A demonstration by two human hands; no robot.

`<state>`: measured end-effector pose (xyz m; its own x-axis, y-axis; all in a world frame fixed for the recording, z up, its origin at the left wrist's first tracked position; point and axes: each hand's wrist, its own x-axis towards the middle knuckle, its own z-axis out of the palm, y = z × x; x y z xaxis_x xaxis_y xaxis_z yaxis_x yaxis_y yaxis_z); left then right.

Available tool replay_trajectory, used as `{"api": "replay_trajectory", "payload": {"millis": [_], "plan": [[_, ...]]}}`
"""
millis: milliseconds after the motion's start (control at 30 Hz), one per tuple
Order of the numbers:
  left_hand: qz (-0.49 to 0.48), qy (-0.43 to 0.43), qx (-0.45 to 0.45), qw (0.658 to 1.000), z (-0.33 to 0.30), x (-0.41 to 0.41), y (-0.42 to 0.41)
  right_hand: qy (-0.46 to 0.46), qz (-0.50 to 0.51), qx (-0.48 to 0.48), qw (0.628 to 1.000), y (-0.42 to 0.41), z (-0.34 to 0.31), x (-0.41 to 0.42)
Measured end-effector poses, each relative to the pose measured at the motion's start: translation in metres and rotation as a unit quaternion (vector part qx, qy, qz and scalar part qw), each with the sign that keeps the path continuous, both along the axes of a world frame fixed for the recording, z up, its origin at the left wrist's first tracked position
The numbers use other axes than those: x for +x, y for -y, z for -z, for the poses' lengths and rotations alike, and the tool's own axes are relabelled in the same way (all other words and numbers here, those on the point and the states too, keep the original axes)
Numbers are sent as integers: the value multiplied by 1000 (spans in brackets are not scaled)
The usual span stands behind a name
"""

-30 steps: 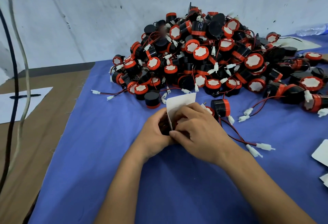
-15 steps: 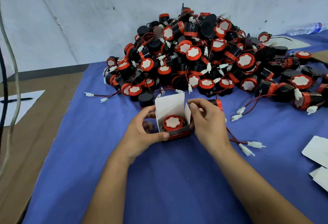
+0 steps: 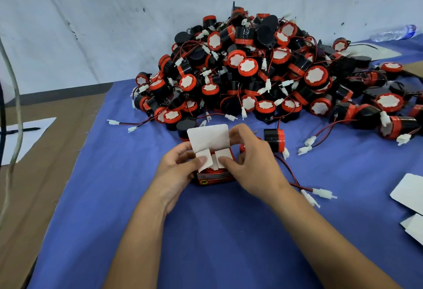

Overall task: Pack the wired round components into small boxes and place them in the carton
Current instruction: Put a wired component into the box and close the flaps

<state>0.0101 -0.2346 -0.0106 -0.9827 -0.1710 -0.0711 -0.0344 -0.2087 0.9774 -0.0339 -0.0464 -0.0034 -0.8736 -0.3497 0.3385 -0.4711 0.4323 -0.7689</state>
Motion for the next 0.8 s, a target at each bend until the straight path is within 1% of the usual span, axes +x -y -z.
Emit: {"api": "replay_trajectory", "payload": {"millis": [67,167,233,267,300,367,400,433,500,567,633,733,800], "plan": [[-22,-15,-43,999,2,-3,-1,29,-42,-47,998,2,3,2],[-51,-45,-79,995,3,-4,-3,43,-90,-77,992,-3,7,0],[-80,-48,-56,994,3,-3,-4,54,-122,-60,989,-8,6,0],[-78,-45,-33,995,2,-2,-2,60,-133,-58,988,-9,5,0],[-55,-40,-8,998,3,-2,1,77,-139,-74,984,-10,4,0],[25,-28,45,998,3,0,10,122,-134,-129,975,-12,4,-2],[58,-25,61,996,2,1,13,133,-125,-140,973,-12,5,-4],[76,-26,53,995,2,2,16,122,-114,-129,978,-12,7,-5],[88,-37,-22,995,3,5,16,86,-102,-83,988,-13,11,-6],[87,-46,-114,989,6,6,14,81,-107,-55,989,-15,9,-7],[77,-60,-151,984,6,6,13,77,-122,-37,989,-19,5,-7],[55,-96,-201,973,5,5,14,-7,-139,2,990,-19,4,-8],[38,-115,-239,963,7,4,11,-35,-129,-3,991,-16,5,-8]]}}
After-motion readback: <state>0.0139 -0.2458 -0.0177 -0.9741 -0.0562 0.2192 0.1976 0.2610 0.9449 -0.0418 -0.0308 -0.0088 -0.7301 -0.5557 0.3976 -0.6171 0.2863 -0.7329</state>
